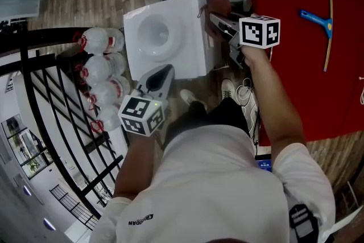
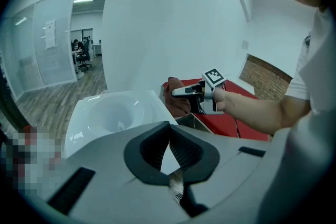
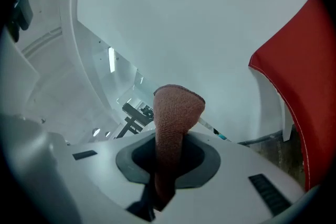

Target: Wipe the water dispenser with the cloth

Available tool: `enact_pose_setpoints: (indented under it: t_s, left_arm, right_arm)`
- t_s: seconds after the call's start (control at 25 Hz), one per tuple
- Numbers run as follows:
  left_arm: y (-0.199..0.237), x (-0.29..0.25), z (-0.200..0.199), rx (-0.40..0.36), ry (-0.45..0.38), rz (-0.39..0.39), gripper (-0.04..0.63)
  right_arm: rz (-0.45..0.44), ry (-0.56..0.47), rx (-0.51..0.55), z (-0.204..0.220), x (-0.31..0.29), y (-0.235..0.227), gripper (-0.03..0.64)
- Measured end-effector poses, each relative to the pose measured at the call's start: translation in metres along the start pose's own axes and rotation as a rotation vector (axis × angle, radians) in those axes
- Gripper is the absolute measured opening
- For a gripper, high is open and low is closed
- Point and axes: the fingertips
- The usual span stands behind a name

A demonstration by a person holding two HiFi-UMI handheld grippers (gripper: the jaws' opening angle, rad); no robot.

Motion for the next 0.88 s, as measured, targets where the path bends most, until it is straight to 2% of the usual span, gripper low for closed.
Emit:
enact_pose_setpoints:
  t_s: [0.52, 0.88]
  left_arm:
    - [0.004, -0.001, 0.004, 0.004, 0.006, -0.004, -0.011]
    - [0.014, 0.008, 0.012, 0.040, 0.009, -0.027, -0.011]
  right_arm:
    - [0.126, 0.086, -0.102, 0.038, -0.052, -0.098, 0.054]
    - [0.214, 0.202, -0.125, 0.073, -0.098, -0.170, 0.054]
Point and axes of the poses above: the fingertips, and each gripper's own axes: x backward along the fingers, y to its left, z out of its underside, and after that the axes turned 13 degrees about y, right-handed
